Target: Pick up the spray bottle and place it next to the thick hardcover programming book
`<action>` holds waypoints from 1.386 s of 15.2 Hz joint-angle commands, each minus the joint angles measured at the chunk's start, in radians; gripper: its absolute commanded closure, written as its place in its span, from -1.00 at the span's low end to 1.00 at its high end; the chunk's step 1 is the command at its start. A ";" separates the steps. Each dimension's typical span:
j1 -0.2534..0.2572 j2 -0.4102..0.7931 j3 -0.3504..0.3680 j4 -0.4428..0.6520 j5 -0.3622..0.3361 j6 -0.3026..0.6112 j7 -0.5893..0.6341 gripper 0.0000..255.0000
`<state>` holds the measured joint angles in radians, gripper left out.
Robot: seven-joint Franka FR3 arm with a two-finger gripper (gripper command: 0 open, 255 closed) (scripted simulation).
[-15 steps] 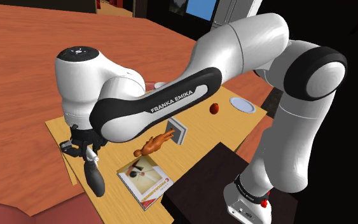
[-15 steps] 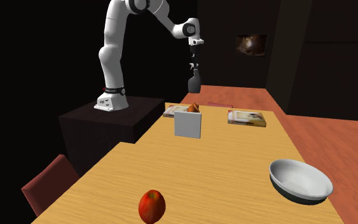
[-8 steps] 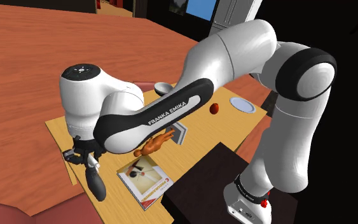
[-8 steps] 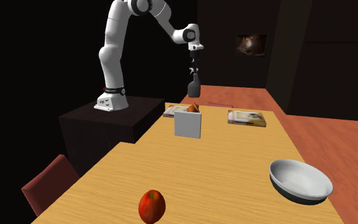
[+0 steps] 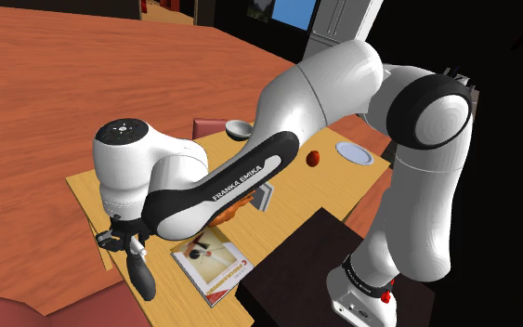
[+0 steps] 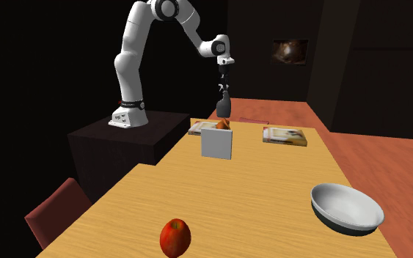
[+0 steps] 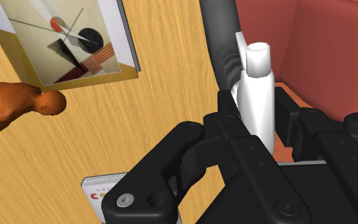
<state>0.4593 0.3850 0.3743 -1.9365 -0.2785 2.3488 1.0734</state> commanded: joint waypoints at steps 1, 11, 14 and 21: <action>0.002 0.016 -0.006 -0.006 -0.010 0.021 0.006 1.00; 0.006 0.031 -0.011 -0.010 -0.020 0.040 0.014 -1.00; 0.006 0.031 -0.011 -0.010 -0.020 0.040 0.014 -1.00; -0.011 -0.056 0.017 0.003 0.032 -0.053 -0.019 -1.00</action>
<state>0.4488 0.3378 0.3880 -1.9365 -0.2522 2.3072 1.0559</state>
